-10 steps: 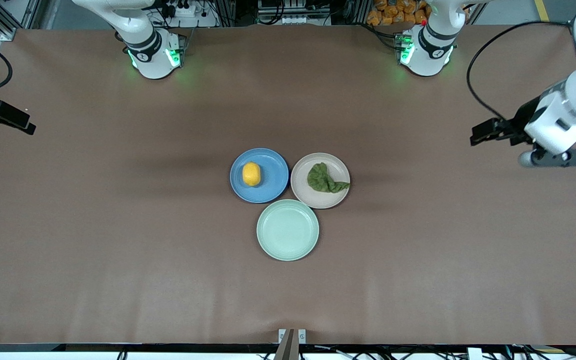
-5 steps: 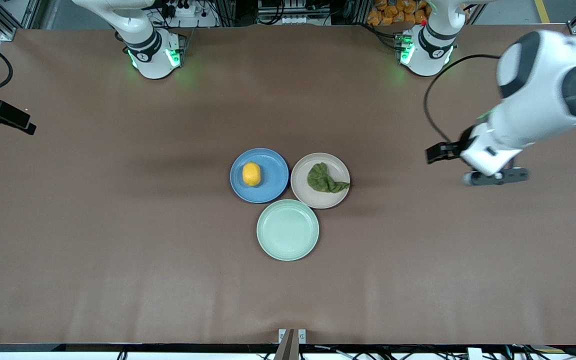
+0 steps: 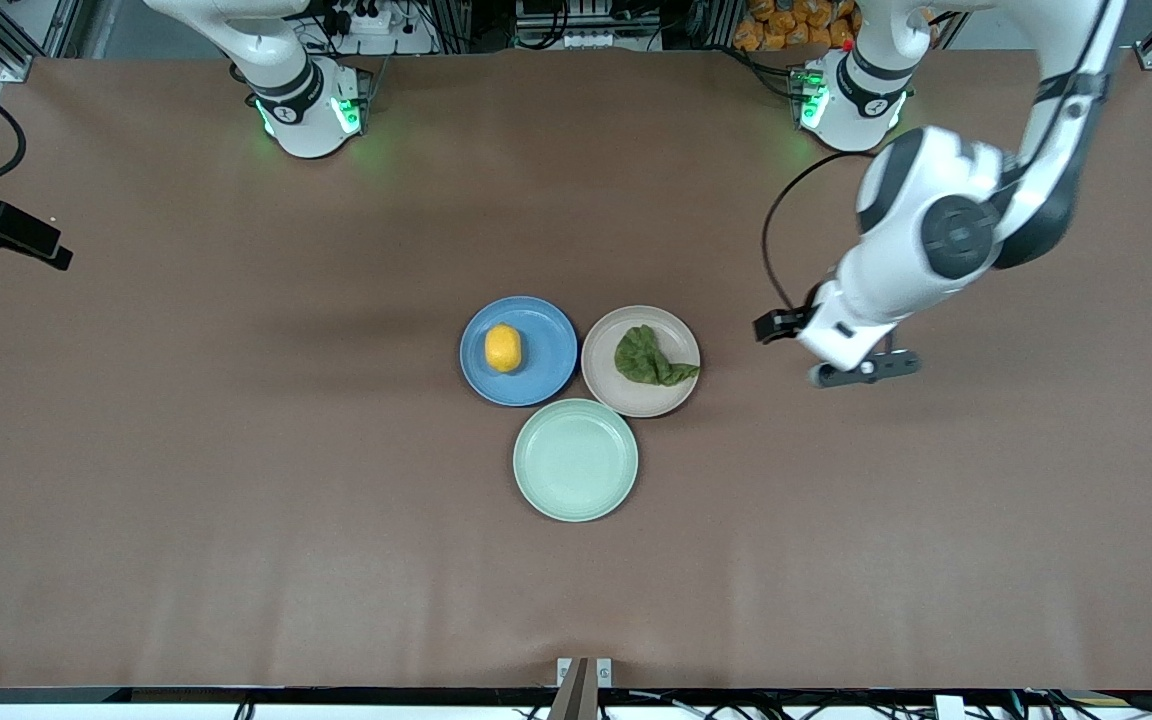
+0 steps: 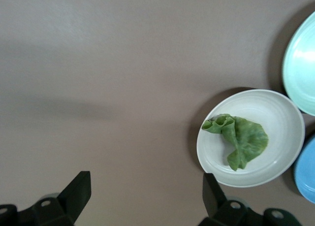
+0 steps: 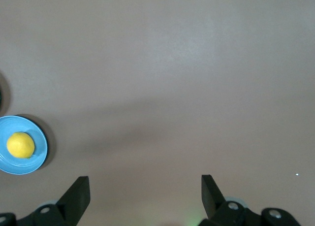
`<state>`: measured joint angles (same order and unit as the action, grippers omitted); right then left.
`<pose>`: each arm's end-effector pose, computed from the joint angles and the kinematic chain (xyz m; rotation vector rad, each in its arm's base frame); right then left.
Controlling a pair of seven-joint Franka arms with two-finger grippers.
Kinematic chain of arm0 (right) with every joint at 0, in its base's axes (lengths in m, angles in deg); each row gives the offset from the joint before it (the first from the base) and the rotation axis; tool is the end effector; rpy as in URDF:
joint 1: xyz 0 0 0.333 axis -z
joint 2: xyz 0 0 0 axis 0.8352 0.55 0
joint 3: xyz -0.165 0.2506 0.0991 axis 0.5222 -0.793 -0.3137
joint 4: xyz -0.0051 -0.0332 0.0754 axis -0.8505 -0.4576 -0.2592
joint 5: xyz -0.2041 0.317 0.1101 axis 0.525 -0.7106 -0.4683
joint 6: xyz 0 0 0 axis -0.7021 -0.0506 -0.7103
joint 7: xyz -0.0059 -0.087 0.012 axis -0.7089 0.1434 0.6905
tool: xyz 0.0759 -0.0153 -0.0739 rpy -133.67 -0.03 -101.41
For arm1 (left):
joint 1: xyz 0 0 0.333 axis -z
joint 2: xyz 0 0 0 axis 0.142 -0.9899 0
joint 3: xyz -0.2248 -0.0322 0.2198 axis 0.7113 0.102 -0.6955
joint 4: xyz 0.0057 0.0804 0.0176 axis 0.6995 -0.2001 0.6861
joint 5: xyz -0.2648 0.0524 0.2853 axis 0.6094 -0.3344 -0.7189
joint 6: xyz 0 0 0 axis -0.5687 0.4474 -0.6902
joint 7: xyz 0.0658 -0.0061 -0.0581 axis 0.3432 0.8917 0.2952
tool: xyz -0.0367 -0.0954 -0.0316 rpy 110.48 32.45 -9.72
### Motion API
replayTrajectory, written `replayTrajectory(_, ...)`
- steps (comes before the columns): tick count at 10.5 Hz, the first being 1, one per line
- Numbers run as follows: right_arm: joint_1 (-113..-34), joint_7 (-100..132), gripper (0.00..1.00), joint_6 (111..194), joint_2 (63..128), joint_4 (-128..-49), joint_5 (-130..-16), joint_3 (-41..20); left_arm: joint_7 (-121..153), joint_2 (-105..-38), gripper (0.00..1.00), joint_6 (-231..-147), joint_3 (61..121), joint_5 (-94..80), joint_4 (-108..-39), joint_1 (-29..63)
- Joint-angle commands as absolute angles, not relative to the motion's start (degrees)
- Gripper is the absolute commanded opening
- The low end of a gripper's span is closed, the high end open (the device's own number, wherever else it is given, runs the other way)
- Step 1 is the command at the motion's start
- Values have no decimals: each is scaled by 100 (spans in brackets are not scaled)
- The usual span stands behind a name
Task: Pick lemon and lettuce from blue and beige plates
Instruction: 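Move the left gripper over the lettuce on the beige plate, then grasp the lettuce with the left gripper while the right gripper approaches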
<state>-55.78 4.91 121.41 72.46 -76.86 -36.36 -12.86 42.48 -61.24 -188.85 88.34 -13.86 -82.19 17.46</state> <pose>0.5472 -0.0366 0.6341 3.1257 -0.2672 -0.0916 0.5490 -0.2493 0.3622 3.0852 0.2526 -0.2334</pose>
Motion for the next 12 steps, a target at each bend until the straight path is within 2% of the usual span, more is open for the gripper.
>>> replayTrajectory(1,-5593,495,100,12104,7260,-7626,-3574,-1285,4892,-6613,100,-19241,8817,-1635,-8103,2054)
replayTrajectory(4,-5593,495,100,12104,7268,-7626,-3574,-1285,5799,-7272,100,-19630,8808,-1652,-7893,2502)
replayTrajectory(8,-5934,496,100,12139,7558,-7626,-3313,-1312,6599,-8064,100,-19630,8764,-1661,-7050,2915)
replayTrajectory(12,-6330,478,100,12823,7874,-7626,-3311,-1312,7171,-8556,94,-19630,8755,-2171,-6776,3171)
